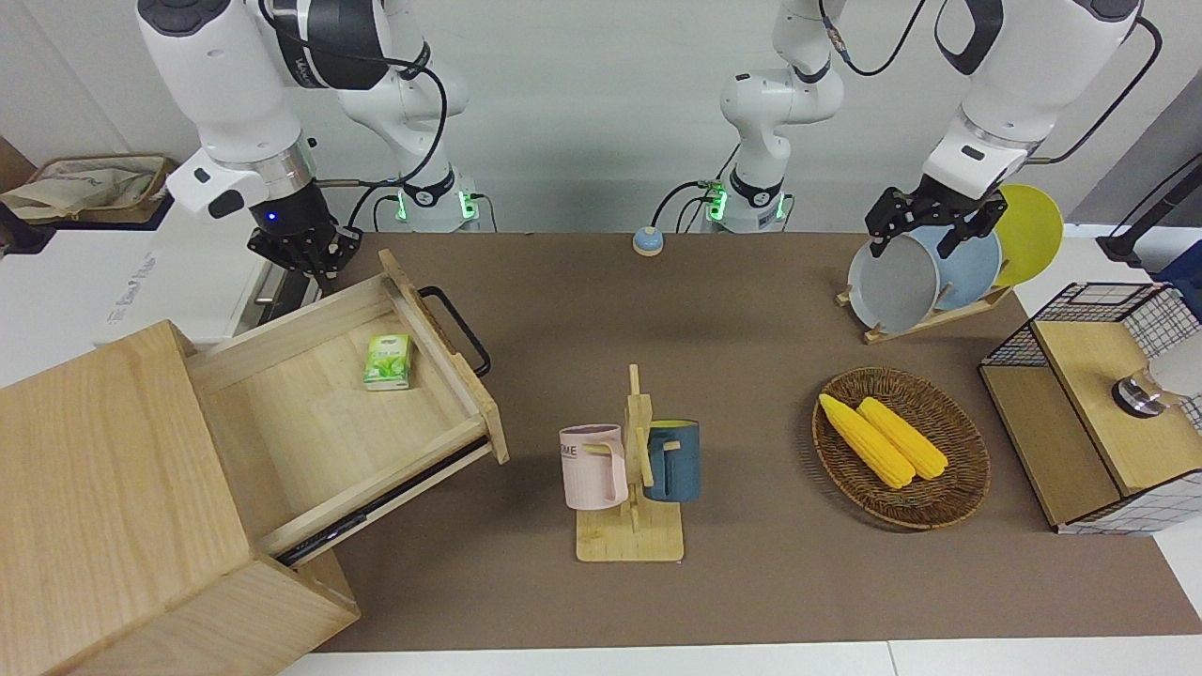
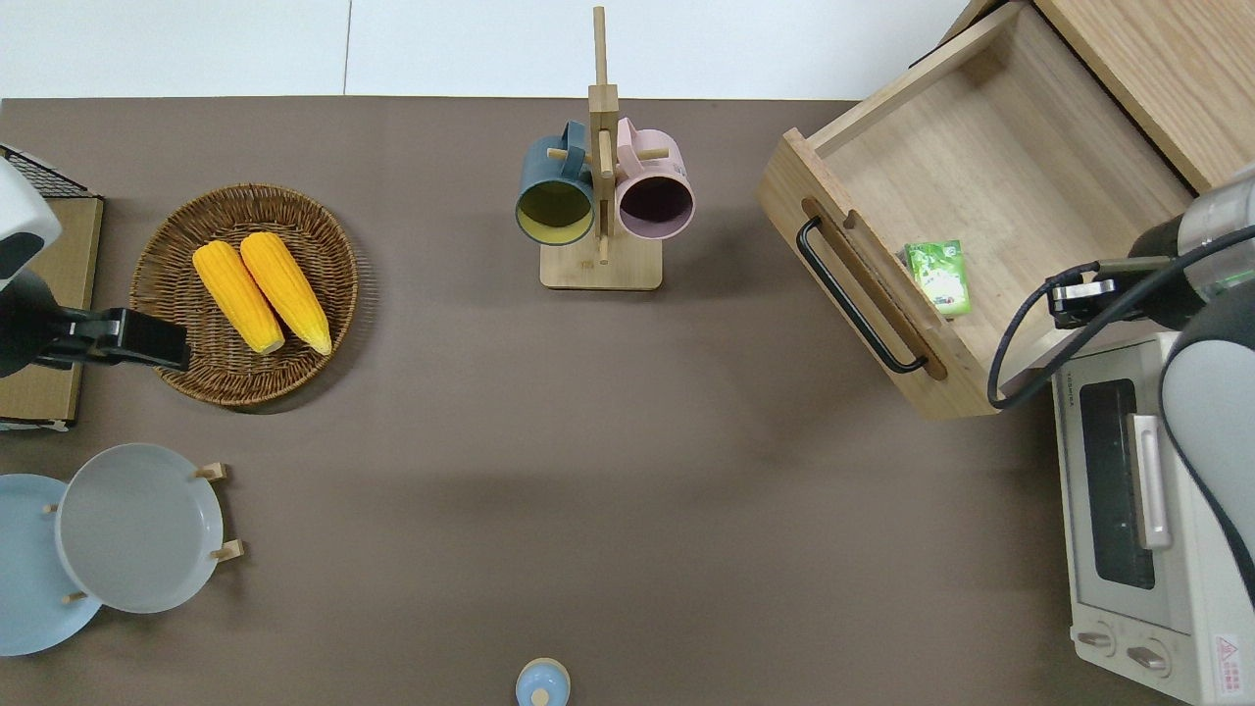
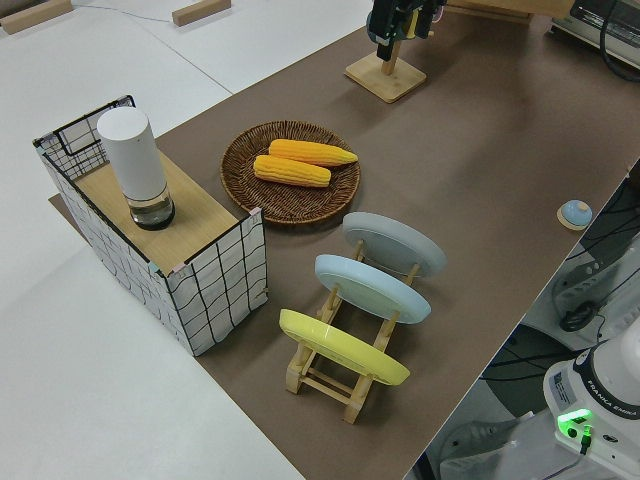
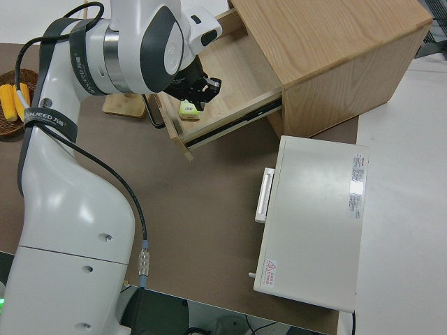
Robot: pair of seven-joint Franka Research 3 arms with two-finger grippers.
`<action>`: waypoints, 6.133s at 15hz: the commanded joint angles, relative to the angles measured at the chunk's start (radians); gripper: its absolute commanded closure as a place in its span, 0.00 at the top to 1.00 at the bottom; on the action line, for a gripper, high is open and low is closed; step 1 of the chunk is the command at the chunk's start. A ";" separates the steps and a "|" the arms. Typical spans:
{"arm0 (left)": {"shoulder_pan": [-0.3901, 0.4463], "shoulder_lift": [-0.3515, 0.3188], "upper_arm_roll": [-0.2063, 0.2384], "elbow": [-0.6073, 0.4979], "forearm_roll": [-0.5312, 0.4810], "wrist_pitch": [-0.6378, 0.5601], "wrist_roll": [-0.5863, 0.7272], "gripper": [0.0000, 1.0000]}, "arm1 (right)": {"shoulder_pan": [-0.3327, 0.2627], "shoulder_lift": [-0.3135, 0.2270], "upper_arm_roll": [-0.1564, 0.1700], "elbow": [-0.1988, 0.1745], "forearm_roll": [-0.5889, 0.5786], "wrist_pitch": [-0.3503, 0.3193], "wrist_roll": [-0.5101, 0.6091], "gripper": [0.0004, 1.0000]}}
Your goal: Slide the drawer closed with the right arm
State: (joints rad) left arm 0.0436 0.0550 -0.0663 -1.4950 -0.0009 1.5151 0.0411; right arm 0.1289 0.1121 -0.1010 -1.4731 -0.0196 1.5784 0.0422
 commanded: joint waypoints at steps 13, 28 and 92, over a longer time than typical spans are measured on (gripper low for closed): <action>-0.007 -0.004 0.000 0.010 0.018 -0.018 -0.010 0.99 | 0.204 -0.017 0.011 0.097 0.024 -0.109 0.361 0.00; -0.007 -0.004 0.000 0.010 0.018 -0.018 -0.010 0.99 | 0.327 0.090 0.064 0.079 0.041 -0.037 0.941 0.00; -0.007 -0.004 0.000 0.009 0.018 -0.018 -0.010 0.99 | -0.229 0.397 0.158 0.221 -0.046 0.181 0.854 0.00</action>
State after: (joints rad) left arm 0.0436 0.0550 -0.0663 -1.4950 -0.0009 1.5151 0.0411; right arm -0.0503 0.4709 0.0001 -1.3185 -0.0237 1.7880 0.9142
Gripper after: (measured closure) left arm 0.004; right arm 0.991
